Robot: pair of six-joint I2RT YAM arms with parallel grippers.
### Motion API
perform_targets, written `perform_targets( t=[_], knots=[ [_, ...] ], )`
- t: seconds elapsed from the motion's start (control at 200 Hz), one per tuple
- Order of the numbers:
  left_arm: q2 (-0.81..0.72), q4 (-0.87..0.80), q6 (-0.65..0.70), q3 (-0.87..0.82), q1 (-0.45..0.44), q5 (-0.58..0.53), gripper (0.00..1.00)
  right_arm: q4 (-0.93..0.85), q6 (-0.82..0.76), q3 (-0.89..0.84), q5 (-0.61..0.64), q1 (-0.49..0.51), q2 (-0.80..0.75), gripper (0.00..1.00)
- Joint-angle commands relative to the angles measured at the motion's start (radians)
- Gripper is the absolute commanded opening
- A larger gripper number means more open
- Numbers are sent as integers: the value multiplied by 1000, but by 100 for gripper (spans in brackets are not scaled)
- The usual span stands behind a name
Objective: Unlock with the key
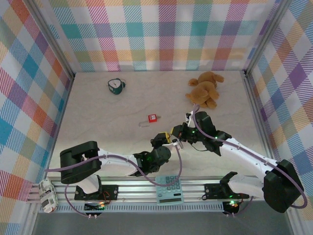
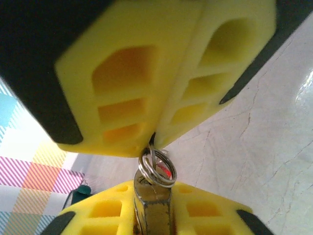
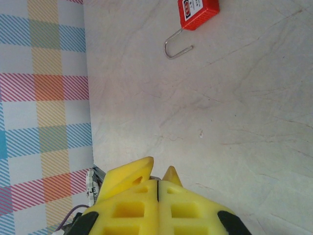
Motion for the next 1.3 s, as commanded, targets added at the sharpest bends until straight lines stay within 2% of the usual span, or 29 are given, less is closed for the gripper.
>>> perform_targets(
  t=[0.0, 0.05, 0.095, 0.12, 0.16, 0.3, 0.52, 0.605, 0.65, 0.73, 0.84, 0.995, 1.215, 1.295],
  knots=[
    [-69, 38, -51, 32, -74, 129, 29, 16, -40, 36, -68, 18, -8, 0],
    [-91, -30, -85, 38, -86, 138, 44, 16, -49, 40, -59, 5, -14, 0],
    [-113, -104, -124, 49, -94, 153, 67, 13, -60, 46, -55, -4, -15, 0],
    [-126, -140, -149, 53, -97, 160, 76, 11, -65, 50, -47, -8, -16, 0],
    [-146, -187, -179, 58, -102, 165, 85, 7, -76, 56, -38, -13, -17, 0],
    [-230, -348, -273, 80, -115, 206, 100, 3, -104, 74, -21, -37, -7, 0],
    [-442, -587, -400, 101, -104, 231, 100, 5, -160, 87, -28, -82, 6, 0],
    [-510, -716, -426, 126, -62, 264, 100, 12, -189, 86, -44, -87, 4, 0],
    [-532, -786, -445, 150, -19, 321, 100, 18, -208, 81, -54, -87, -3, 0],
    [-542, -935, -474, 203, 84, 518, 100, 29, -240, 65, -68, -87, -27, 0],
    [-520, -939, -491, 240, 183, 722, 100, 37, -264, 53, -98, -88, -60, 0],
    [-394, -944, -516, 348, 289, 986, 93, 50, -263, 29, -109, -88, -104, 0],
    [-261, -879, -514, 405, 293, 1088, 88, 96, -267, -22, -152, -88, -163, 0],
    [-236, -879, -503, 410, 296, 1081, 84, 102, -272, -34, -167, -88, -188, 0]
  ],
)
